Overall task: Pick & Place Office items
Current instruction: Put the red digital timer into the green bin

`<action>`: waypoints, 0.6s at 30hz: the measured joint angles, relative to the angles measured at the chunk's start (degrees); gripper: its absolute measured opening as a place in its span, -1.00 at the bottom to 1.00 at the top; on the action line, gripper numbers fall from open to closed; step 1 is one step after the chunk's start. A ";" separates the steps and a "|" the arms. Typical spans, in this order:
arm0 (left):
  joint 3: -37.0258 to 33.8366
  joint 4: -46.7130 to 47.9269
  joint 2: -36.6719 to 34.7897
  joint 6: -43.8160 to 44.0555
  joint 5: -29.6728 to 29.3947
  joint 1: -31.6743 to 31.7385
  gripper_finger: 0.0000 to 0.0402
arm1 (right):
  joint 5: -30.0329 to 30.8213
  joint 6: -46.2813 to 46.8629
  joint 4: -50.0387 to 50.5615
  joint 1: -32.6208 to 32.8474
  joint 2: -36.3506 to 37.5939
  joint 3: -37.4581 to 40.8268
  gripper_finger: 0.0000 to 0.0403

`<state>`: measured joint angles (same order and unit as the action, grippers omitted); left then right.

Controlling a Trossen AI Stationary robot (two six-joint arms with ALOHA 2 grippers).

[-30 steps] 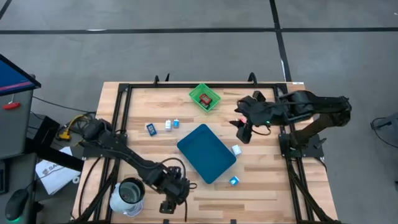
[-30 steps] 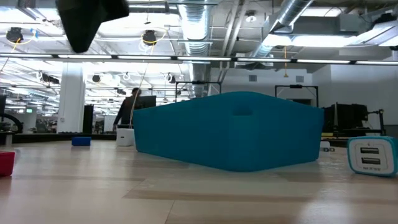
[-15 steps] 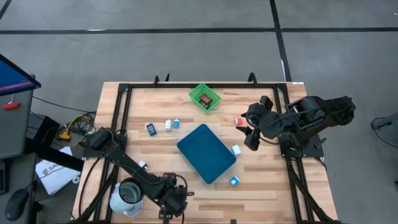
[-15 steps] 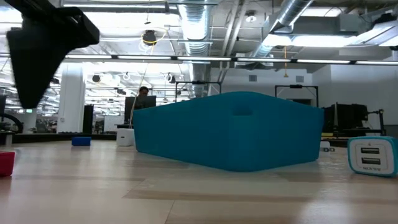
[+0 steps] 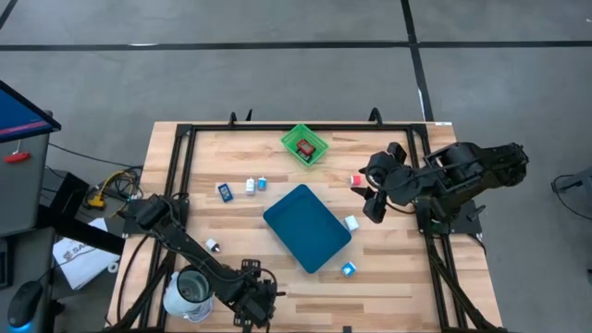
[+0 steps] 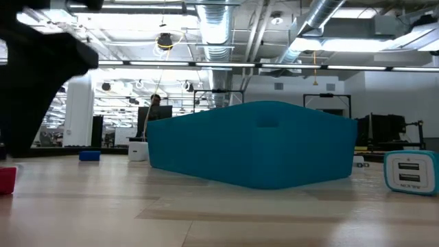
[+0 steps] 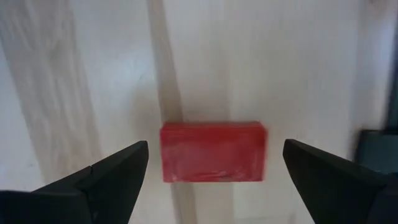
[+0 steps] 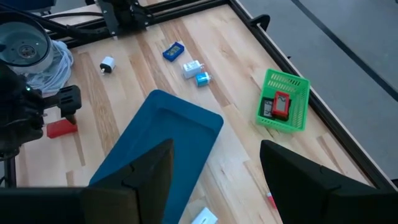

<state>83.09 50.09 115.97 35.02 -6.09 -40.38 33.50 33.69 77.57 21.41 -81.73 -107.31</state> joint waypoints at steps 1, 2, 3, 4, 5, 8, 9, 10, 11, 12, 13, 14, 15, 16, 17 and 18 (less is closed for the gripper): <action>-0.60 0.32 -0.11 0.04 0.06 0.02 0.84 | 0.00 0.00 0.03 0.00 0.00 0.00 0.14; -0.98 0.28 -0.20 0.04 0.29 0.02 0.84 | 0.00 0.00 0.04 0.00 0.00 0.00 0.14; -1.32 -0.10 -0.22 0.00 0.40 0.04 0.84 | 0.00 -0.01 0.03 0.00 0.00 0.00 0.14; -1.67 -0.35 -0.22 -0.06 0.46 0.04 0.84 | 0.00 0.00 0.03 0.00 0.00 0.00 0.14; -2.10 -0.63 -0.22 -0.10 0.50 0.07 0.84 | 0.00 0.00 0.04 0.00 0.00 0.00 0.14; -3.32 -3.44 -0.22 -0.04 0.63 0.07 0.84 | 0.00 0.22 0.05 0.00 -0.02 0.00 0.14; -3.52 -3.88 -0.22 -0.04 1.10 0.07 0.84 | -0.01 0.38 0.05 0.00 -0.02 0.00 0.14; -3.77 -4.49 -0.27 0.00 1.56 0.07 0.84 | -0.02 0.42 0.05 0.00 -0.02 0.00 0.14; -4.13 -5.11 -0.27 0.39 1.71 0.07 0.84 | -0.02 0.42 0.05 0.00 -0.02 0.00 0.14; -4.48 -5.35 -0.27 0.80 1.81 0.07 0.84 | -0.02 0.42 0.05 0.00 -0.02 0.00 0.14; -4.81 -5.32 -0.27 1.05 1.90 0.07 0.84 | -0.02 0.42 0.05 0.00 -0.02 0.00 0.14; -5.06 -5.46 -0.27 1.12 1.90 0.07 0.84 | -0.02 0.42 0.05 0.00 -0.02 0.00 0.14; -5.18 -5.53 -0.27 1.18 1.90 0.07 0.83 | -0.02 0.42 0.05 0.00 -0.02 0.00 0.14; -5.34 -5.62 -0.29 1.20 1.90 0.07 0.82 | -0.02 0.42 0.05 0.00 -0.02 0.00 0.14; -5.55 -5.71 -0.29 1.22 1.90 0.07 0.80 | -0.02 0.42 0.05 0.00 -0.02 0.00 0.14; -5.77 -5.79 -0.29 1.22 1.88 0.07 0.76 | -0.02 0.42 0.05 0.00 -0.02 0.00 0.14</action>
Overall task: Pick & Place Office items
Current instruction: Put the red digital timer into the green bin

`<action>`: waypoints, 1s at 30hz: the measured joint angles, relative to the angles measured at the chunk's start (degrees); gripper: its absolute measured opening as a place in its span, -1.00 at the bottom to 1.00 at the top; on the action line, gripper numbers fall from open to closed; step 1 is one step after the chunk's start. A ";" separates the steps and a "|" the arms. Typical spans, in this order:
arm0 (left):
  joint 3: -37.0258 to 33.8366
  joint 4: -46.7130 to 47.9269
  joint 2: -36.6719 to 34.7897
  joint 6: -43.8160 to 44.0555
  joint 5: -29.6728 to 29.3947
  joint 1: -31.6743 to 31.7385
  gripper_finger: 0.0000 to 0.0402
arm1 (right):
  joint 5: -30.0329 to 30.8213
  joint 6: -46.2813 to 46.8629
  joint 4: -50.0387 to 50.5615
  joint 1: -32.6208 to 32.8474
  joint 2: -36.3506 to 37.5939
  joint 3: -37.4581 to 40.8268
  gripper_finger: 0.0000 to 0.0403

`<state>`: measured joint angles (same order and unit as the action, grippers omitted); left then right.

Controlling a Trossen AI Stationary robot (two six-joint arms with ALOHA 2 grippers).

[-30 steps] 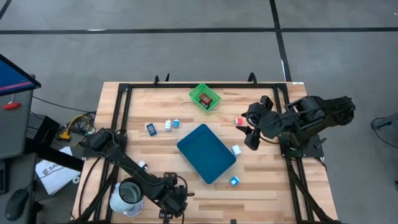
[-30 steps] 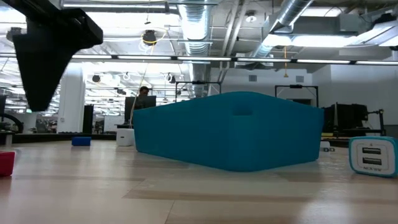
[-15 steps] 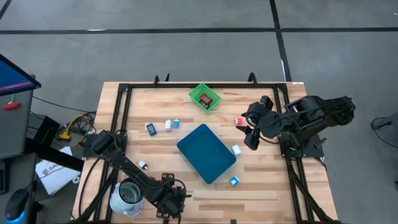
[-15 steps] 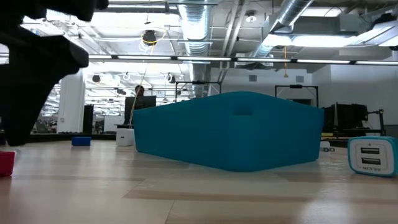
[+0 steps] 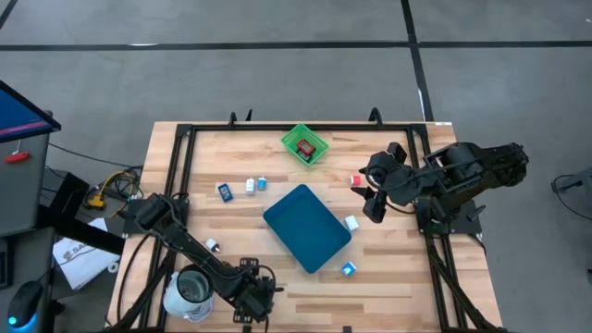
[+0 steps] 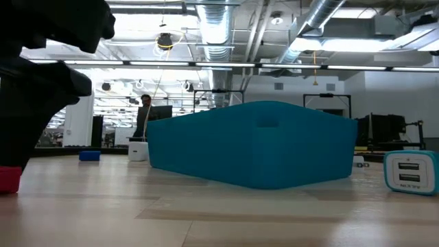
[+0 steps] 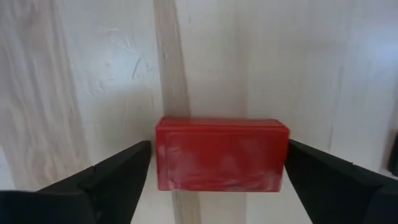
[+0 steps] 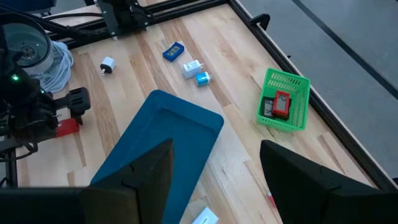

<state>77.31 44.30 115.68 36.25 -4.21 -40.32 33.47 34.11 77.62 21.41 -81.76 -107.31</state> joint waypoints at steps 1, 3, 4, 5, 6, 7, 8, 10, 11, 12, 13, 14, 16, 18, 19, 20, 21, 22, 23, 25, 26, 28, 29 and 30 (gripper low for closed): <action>-0.20 -0.12 -0.05 0.04 -0.01 0.00 0.72 | 0.00 0.00 0.00 0.00 0.00 0.01 0.14; -0.38 -0.13 -0.10 0.09 -0.16 -0.01 0.63 | -0.01 0.00 0.00 0.00 0.00 0.00 0.14; -0.53 -0.24 -0.14 0.13 -0.22 0.00 0.57 | -0.01 0.02 0.00 0.00 0.00 0.00 0.14; -0.59 -0.29 -0.16 0.20 -0.22 0.00 0.51 | -0.02 0.02 0.00 0.00 0.00 0.00 0.14; -0.59 -0.29 -0.17 0.29 -0.22 0.00 0.47 | -0.02 0.02 0.00 0.00 0.00 0.00 0.13; -0.59 -0.29 -0.19 0.49 -0.30 0.07 0.42 | -0.02 0.01 0.00 0.00 0.00 0.00 0.13; -0.59 -0.31 -0.20 0.92 -0.32 0.26 0.41 | -0.02 0.00 0.01 0.00 0.00 0.00 0.13; -0.59 -0.37 -0.23 1.85 -0.29 0.65 0.41 | -0.02 0.02 0.02 0.00 0.00 0.00 0.12; -0.65 -0.44 -0.47 2.13 -0.15 0.83 0.41 | -0.02 0.02 0.02 0.00 0.00 0.00 0.12; -0.74 -0.51 -0.77 2.29 -0.31 1.03 0.41 | -0.02 0.02 0.02 0.00 0.00 0.00 0.12; -0.76 -0.53 -1.06 2.81 -0.42 1.32 0.41 | -0.02 0.03 0.02 0.00 0.00 0.00 0.12; -0.78 -0.57 -1.63 3.56 -1.12 1.67 0.42 | -0.02 0.09 0.02 0.00 0.00 0.00 0.12; -0.80 -0.60 -3.52 5.02 -3.21 2.45 0.47 | -0.04 0.44 0.04 0.00 0.00 0.00 0.12; -0.80 -1.20 -5.85 6.12 -5.06 3.39 0.49 | -0.04 0.47 0.00 0.00 0.00 0.01 0.12; -0.80 -1.23 -7.02 6.33 -6.08 3.94 0.49 | -0.04 0.61 0.01 0.06 -0.02 0.00 0.12; -0.80 -1.45 -8.36 6.49 -6.98 4.53 0.48 | -0.03 0.81 0.06 0.24 -0.02 0.00 0.12; -0.80 -1.38 -9.90 6.74 -8.37 5.00 0.46 | -0.02 0.98 0.08 0.33 -0.02 0.00 0.12; -0.79 -1.51 -11.45 7.33 -9.72 5.69 0.44 | -0.04 1.07 0.07 0.34 -0.02 0.00 0.12; -0.73 -1.81 -13.12 7.64 -11.08 6.37 0.42 | -0.03 1.27 0.07 0.37 -0.02 0.00 0.12; -0.72 -1.81 -16.05 7.78 -14.05 7.83 0.42 | -0.02 1.82 0.15 0.60 -0.02 0.00 0.12; -0.72 -1.92 -17.53 7.81 -15.50 8.81 0.42 | 0.01 1.95 0.15 0.80 -0.02 0.00 0.12; -0.71 -1.65 -20.03 7.70 -18.54 11.14 0.45 | 0.72 2.34 0.15 1.15 -0.02 0.00 0.12; -0.69 -1.92 -21.14 7.45 -19.52 12.70 0.47 | 1.12 2.88 0.19 1.47 -0.02 0.00 0.12; -0.69 -1.58 -22.13 6.66 -20.28 14.26 0.48 | 1.28 3.38 0.35 1.69 -0.02 0.00 0.12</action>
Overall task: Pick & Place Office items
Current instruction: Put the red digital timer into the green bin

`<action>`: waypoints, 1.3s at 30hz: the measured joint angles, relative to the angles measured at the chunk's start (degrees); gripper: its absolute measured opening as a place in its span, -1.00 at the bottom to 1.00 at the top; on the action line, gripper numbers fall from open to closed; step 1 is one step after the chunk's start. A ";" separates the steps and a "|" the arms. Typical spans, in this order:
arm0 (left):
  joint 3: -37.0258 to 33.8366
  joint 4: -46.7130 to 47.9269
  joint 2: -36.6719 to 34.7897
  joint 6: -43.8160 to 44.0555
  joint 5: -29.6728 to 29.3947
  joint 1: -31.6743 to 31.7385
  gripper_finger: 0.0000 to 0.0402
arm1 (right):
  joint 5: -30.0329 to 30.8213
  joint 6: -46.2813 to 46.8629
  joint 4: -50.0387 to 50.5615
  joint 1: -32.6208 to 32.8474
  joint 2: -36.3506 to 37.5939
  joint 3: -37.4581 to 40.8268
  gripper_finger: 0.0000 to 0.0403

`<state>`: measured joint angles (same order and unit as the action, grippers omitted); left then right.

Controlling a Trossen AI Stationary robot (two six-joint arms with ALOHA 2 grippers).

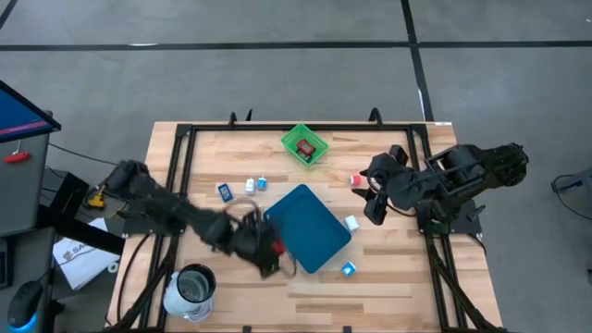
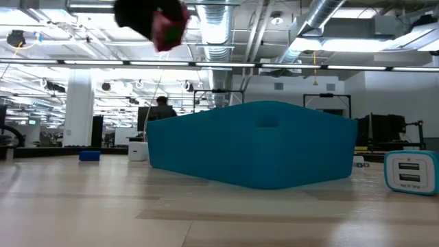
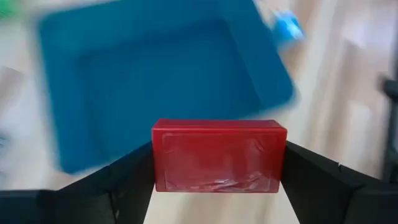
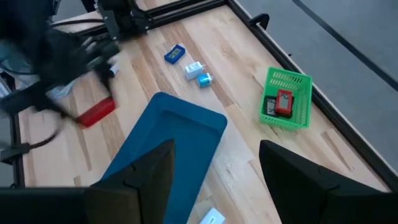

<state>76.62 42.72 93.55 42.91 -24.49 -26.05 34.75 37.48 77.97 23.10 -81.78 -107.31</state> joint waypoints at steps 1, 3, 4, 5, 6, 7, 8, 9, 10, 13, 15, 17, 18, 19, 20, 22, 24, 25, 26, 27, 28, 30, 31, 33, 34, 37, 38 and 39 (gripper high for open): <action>0.00 0.16 -0.76 -1.35 -0.17 1.96 0.49 | 0.07 0.48 0.18 0.21 0.00 0.00 0.12; 0.00 -0.19 -1.71 -4.84 -0.14 6.11 0.48 | 0.61 1.74 0.26 0.86 0.00 0.00 0.12; 0.00 -0.27 -1.95 -6.76 -0.05 8.44 0.47 | 1.05 2.32 0.32 1.29 0.00 0.01 0.12; 0.00 -0.55 -2.16 -8.59 0.24 10.91 0.46 | 1.46 2.86 0.34 1.77 0.00 0.00 0.12; 0.00 -0.79 -2.31 -10.63 0.60 13.26 0.45 | 1.65 3.34 0.36 2.21 0.00 0.00 0.12; 0.00 -1.30 -2.42 -12.88 1.17 15.89 0.45 | 1.71 3.82 0.38 2.65 0.00 0.00 0.12; 0.00 -1.99 -2.42 -15.22 2.07 18.39 0.44 | 1.73 4.29 0.43 3.07 -0.02 0.00 0.12; 0.00 -2.61 -2.42 -17.29 3.38 21.02 0.45 | 1.72 4.58 0.46 3.46 -0.02 0.00 0.12; -0.02 -3.20 -2.42 -19.18 4.53 23.56 0.45 | 1.74 4.64 0.46 3.88 -0.02 0.00 0.12; -0.02 -6.35 -2.37 -24.80 7.73 31.26 0.47 | 3.06 6.83 1.28 5.22 -0.02 0.02 0.12; -0.02 -8.83 -2.31 -28.55 11.15 36.46 0.47 | 4.54 9.23 2.36 5.93 -0.02 0.00 0.12; -0.02 -11.99 -2.31 -31.41 15.64 41.52 0.46 | 5.93 12.79 4.72 6.41 -0.02 0.00 0.12; -0.02 -13.29 -2.31 -32.50 17.65 43.89 0.46 | 6.62 14.82 6.30 6.59 -0.02 0.00 0.12; -0.02 -14.37 -2.31 -33.36 19.48 46.16 0.46 | 7.30 16.90 8.07 6.92 -0.02 0.01 0.12; -0.02 -15.34 -2.31 -33.91 21.00 48.19 0.46 | 7.88 18.84 9.84 7.17 -0.02 0.01 0.12; -0.02 -16.99 -2.15 -34.59 23.50 51.73 0.46 | 9.58 21.98 12.28 7.75 -0.02 0.02 0.12; 0.02 -18.59 -1.44 -35.04 25.68 54.09 0.46 | 11.37 21.75 12.03 8.08 0.13 0.05 0.12; 0.00 -18.73 -0.71 -35.20 26.66 54.93 0.46 | 12.00 21.65 12.00 8.08 0.34 0.09 0.12; 0.00 -19.78 0.21 -35.33 27.34 55.36 0.46 | 12.20 21.64 12.03 8.00 0.64 0.09 0.12; 0.00 -20.75 1.26 -35.38 27.90 55.83 0.46 | 12.26 21.28 12.05 7.71 1.03 0.09 0.12; 0.00 -20.90 2.45 -35.39 28.05 56.18 0.46 | 12.30 20.51 12.05 7.33 1.45 0.09 0.12; 0.34 -22.17 5.36 -35.34 28.14 56.23 0.46 | 12.43 19.21 12.05 6.29 2.54 0.09 0.12; 0.86 -22.17 6.97 -35.36 28.21 56.23 0.46 | 12.43 18.78 12.05 5.78 3.19 0.09 0.12; 3.08 -21.92 10.63 -35.51 28.96 56.10 0.46 | 12.45 17.76 12.07 4.80 4.66 0.09 0.12; 4.36 -21.98 12.46 -35.55 29.16 56.10 0.46 | 12.47 17.10 12.07 4.39 5.30 0.09 0.12; 9.41 -21.28 17.41 -35.50 29.42 56.10 0.46 | 12.37 15.81 12.07 3.69 6.91 0.09 0.12; 11.56 -21.07 18.88 -35.59 29.42 56.10 0.46 | 12.28 15.37 12.04 3.52 7.45 0.09 0.12; 13.87 -20.20 20.22 -35.89 29.42 56.15 0.46 | 12.22 15.01 12.03 3.28 8.01 0.09 0.12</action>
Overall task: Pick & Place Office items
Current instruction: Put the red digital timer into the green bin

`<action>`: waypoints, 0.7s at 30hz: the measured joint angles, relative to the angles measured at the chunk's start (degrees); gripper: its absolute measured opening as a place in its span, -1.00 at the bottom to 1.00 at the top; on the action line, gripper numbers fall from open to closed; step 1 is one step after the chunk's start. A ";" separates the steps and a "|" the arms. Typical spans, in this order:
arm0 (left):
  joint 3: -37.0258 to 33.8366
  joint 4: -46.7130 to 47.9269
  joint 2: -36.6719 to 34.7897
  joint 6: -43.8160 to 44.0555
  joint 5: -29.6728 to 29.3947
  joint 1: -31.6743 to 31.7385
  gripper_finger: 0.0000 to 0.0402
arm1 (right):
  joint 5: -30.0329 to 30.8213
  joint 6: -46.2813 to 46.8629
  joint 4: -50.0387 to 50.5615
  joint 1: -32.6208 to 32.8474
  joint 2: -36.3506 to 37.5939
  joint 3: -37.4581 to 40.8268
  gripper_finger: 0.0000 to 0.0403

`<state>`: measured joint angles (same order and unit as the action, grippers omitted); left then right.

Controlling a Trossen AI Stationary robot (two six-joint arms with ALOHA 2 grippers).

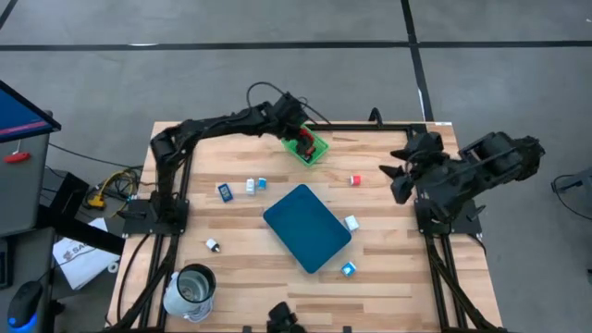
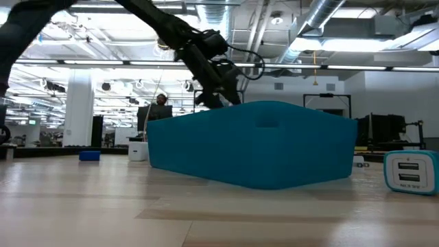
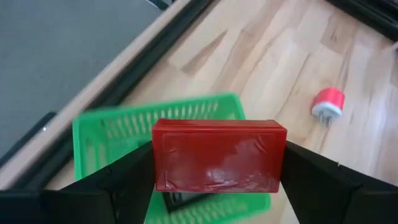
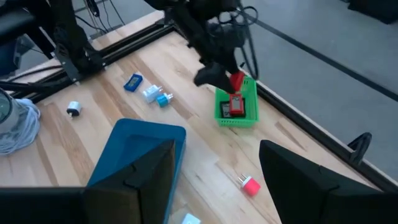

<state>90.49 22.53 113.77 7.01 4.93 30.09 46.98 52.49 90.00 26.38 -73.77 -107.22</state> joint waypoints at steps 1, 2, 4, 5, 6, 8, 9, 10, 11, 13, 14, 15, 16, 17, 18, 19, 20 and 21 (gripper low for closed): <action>2.53 1.22 1.43 -0.79 0.00 0.16 0.46 | -0.09 -0.29 0.02 -0.23 0.47 0.00 0.12; 5.14 2.43 2.82 -1.13 -0.01 0.31 0.46 | -0.18 -0.69 0.02 -0.44 0.87 0.00 0.12; 9.72 6.92 5.83 -2.29 -0.82 0.43 0.46 | -0.38 -1.34 0.01 -0.83 1.47 0.00 0.12; 11.56 8.84 7.18 -2.49 -1.34 0.43 0.46 | -0.38 -1.60 0.00 -1.05 1.74 0.00 0.12; 13.08 10.88 8.48 -2.61 -1.88 0.46 0.46 | -0.40 -1.88 0.00 -1.22 1.92 0.00 0.12; 16.00 12.89 10.54 -2.58 -2.97 0.57 0.46 | -0.40 -2.29 0.02 -1.57 2.33 0.00 0.12; 17.26 13.72 11.31 -2.45 -2.97 0.64 0.46 | -0.39 -2.62 0.01 -1.75 2.41 0.00 0.12; 18.37 14.34 11.85 -1.97 -2.92 0.65 0.46 | -0.38 -2.91 0.00 -1.88 2.50 0.00 0.12; 19.13 15.28 12.49 -1.80 -2.86 0.65 0.46 | -0.37 -3.27 0.02 -2.08 2.62 0.00 0.12; 19.64 17.55 13.52 -1.33 -2.90 0.65 0.46 | -0.40 -3.87 -0.02 -2.66 2.66 0.00 0.12; 19.58 19.12 13.90 -0.82 -3.15 0.65 0.46 | -0.40 -3.91 -0.02 -2.92 2.66 0.00 0.12; 19.53 20.23 14.04 -0.52 -3.52 0.65 0.46 | -0.39 -3.93 -0.02 -3.17 2.66 0.00 0.12; 19.53 20.71 14.06 -0.49 -3.63 0.65 0.46 | -0.39 -4.00 -0.02 -3.35 2.66 0.00 0.12; 19.65 21.44 13.96 -0.47 -3.63 0.65 0.46 | -0.39 -4.04 -0.02 -3.42 2.66 0.00 0.12; 19.66 22.27 13.85 -0.51 -3.64 0.65 0.46 | -0.39 -4.05 -0.02 -3.44 2.66 0.00 0.12; 19.59 22.69 13.82 -0.62 -3.65 0.64 0.46 | -0.40 -4.05 -0.02 -3.42 2.66 0.00 0.12; 19.34 22.64 13.83 -0.64 -3.67 0.63 0.46 | -0.41 -4.05 -0.02 -3.42 2.64 0.00 0.12; 19.25 22.83 13.88 -0.62 -3.67 0.63 0.46 | -0.39 -4.02 -0.02 -3.42 2.62 0.00 0.12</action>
<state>109.74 45.36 127.65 6.39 1.26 30.72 46.59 48.47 89.97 22.96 -71.15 -107.22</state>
